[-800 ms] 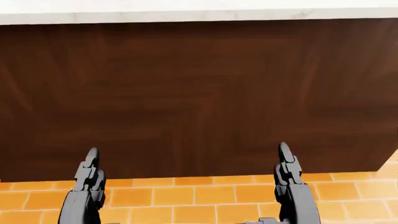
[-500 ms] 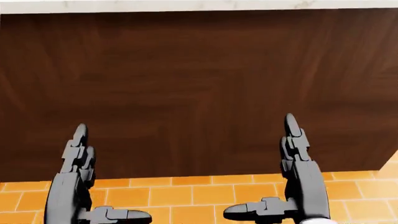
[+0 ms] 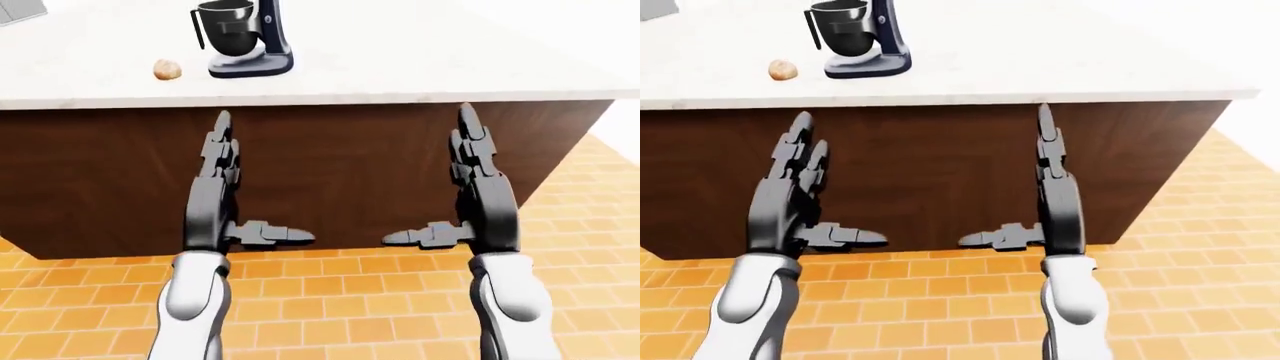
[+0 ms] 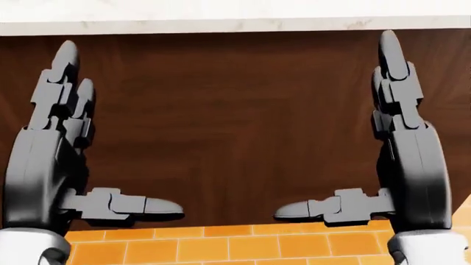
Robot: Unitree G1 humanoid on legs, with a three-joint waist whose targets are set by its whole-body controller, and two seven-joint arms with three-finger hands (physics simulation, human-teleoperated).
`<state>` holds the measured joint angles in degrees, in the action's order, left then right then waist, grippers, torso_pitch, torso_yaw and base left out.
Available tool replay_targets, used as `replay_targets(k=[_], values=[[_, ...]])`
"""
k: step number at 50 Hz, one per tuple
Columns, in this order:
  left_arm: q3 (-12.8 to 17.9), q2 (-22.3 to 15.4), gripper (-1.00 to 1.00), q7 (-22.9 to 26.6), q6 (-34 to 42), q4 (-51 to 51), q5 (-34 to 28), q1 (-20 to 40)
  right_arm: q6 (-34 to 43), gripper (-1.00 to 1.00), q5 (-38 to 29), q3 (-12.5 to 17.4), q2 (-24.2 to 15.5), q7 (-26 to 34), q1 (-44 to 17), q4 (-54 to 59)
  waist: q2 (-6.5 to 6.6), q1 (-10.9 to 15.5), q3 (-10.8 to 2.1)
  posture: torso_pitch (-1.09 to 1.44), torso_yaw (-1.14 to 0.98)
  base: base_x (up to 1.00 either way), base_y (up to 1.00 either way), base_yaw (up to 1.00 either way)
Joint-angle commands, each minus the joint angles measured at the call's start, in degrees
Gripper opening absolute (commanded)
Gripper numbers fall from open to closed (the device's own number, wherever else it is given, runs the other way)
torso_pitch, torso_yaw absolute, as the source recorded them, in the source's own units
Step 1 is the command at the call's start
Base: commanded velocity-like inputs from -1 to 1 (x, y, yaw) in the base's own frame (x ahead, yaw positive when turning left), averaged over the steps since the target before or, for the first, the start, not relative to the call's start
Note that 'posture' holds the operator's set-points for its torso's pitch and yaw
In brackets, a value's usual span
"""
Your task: Place the bread in the stand mixer bowl.
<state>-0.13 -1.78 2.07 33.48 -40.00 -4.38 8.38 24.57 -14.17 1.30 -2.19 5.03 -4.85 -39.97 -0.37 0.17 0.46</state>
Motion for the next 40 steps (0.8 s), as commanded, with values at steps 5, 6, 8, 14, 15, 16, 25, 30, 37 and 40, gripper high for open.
replay_targets(k=[5,6,8,14,15,16,25,30,37,40], values=[[0.6,0.1,1.0,0.3,1.7,-3.6,-0.8,1.2,-1.1,1.0,0.3,1.7,0.0,-0.9,-0.2,0.3,0.37,0.0,-1.28,0.0,0.0,0.0,0.02,0.0],[0.7,0.1,1.0,0.4,1.7,-3.7,-0.7,1.1,-1.2,1.0,0.4,1.8,-0.1,-1.0,-0.2,0.5,0.14,0.0,-0.45,0.0,0.0,0.0,0.12,0.0],[0.9,0.2,1.0,0.4,0.7,-3.2,-0.5,0.4,-1.4,1.0,0.5,1.8,-0.1,-1.3,-0.3,1.1,0.15,-0.1,0.14,0.0,0.0,0.0,0.16,0.0],[1.7,-0.2,1.0,0.4,1.0,-3.0,0.0,0.9,-1.7,1.0,0.9,2.0,-0.2,-1.8,-0.3,2.4,2.53,-0.3,0.69,0.0,0.0,0.0,0.17,0.0],[1.7,-0.2,1.0,0.4,1.0,-3.0,0.0,0.9,-1.6,1.0,0.8,1.9,-0.2,-1.9,-0.4,2.4,2.4,-0.2,0.57,0.0,0.0,0.0,0.17,0.0],[1.7,-0.2,1.0,0.3,1.0,-3.1,0.0,0.8,-1.3,1.0,0.7,1.8,-0.2,-1.9,-0.4,2.1,2.49,-0.3,0.72,0.0,0.0,0.0,0.17,0.0],[2.4,-0.6,1.0,0.4,1.4,-3.9,0.1,0.9,-0.6,1.0,0.4,1.4,-0.1,-1.9,-0.3,1.7,-3.3,-0.2,0.69,0.0,0.0,0.0,0.18,0.0],[2.4,-0.7,1.0,0.4,0.8,-3.7,-0.3,0.7,-0.1,1.0,0.1,1.3,-0.1,-1.8,-0.3,1.2,-2.28,-0.5,0.0,0.0,0.0,0.0,0.18,0.0],[2.8,-0.8,1.0,0.7,0.6,-3.8,-0.2,0.4,0.4,1.0,-0.1,1.1,0.0,-1.8,-0.4,0.8,4.49,-0.6,0.33,0.0,0.0,0.0,0.19,0.0],[2.9,-0.8,1.0,0.6,-0.4,-2.6,-0.3,0.3,0.5,1.0,0.0,1.1,0.0,-1.7,-0.4,0.6,4.41,-0.2,0.78,0.0,0.0,0.0,0.19,0.0]])
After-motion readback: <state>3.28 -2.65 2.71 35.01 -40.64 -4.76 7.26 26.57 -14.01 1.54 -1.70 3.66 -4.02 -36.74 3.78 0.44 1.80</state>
